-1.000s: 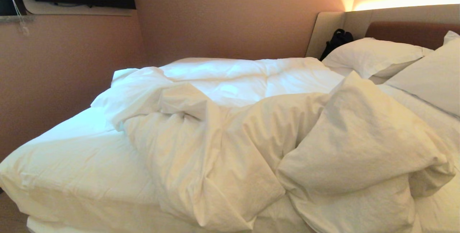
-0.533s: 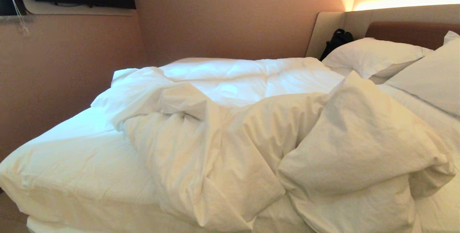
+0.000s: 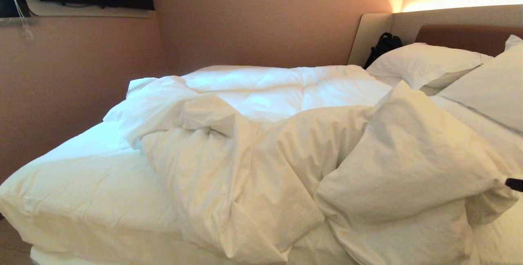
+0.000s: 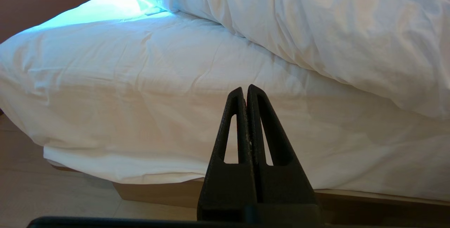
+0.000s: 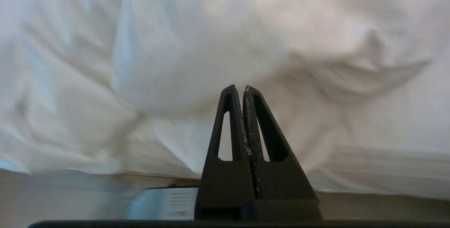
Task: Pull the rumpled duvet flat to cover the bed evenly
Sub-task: Hold the folded corner of the quilt
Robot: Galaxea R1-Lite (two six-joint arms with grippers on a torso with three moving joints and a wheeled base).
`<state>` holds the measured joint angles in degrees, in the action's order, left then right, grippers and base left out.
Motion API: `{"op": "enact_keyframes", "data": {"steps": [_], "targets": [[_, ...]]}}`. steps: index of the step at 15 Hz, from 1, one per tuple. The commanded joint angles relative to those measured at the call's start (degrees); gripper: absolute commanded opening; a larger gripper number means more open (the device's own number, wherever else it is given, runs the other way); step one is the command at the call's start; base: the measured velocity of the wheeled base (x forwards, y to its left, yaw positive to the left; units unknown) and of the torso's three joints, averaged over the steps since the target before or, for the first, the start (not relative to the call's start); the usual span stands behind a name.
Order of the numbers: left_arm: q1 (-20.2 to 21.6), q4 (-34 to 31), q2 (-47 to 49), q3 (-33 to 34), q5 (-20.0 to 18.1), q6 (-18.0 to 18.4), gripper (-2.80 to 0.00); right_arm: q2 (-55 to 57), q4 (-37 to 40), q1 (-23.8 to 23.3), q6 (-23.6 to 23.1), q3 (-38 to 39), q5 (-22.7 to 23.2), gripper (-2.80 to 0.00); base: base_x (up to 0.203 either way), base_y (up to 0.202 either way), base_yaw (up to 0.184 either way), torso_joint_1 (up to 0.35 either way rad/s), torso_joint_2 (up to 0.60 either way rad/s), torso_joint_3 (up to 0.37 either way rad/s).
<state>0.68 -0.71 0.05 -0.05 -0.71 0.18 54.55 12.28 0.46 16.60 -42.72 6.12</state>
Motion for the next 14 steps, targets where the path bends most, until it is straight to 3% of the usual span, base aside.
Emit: {"op": "enact_keyframes", "data": {"steps": [1, 5, 9, 10, 14], "targets": [[0.02, 0.00, -0.01, 0.00, 0.00, -0.01, -2.80, 8.31, 0.31, 0.01, 10.72, -3.73, 0.23, -2.80, 0.000, 0.000, 0.000, 0.000, 0.00, 0.000], [0.02, 0.00, 0.04, 0.02, 0.00, -0.01, -2.80, 14.21, 7.47, -0.50, 19.38, -10.86, 0.21, -2.80, 0.000, 0.000, 0.000, 0.000, 0.00, 0.000], [0.02, 0.00, 0.02, 0.01, 0.00, -0.01, -2.80, 13.29, 14.62, -1.08, 21.72, -13.08, 0.25, -2.80, 0.000, 0.000, 0.000, 0.000, 0.00, 0.000], [0.02, 0.00, -0.03, -0.03, 0.00, -0.01, -2.80, 12.08, 16.31, -1.08, 21.72, -13.58, 0.22, 0.00, 0.000, 0.000, 0.000, 0.000, 0.00, 0.000], [0.02, 0.00, 0.04, 0.05, 0.00, -0.01, -2.80, 8.65, 18.05, -0.55, 20.91, -13.79, 0.29, 0.00, 0.000, 0.000, 0.000, 0.000, 0.00, 0.000]]}}
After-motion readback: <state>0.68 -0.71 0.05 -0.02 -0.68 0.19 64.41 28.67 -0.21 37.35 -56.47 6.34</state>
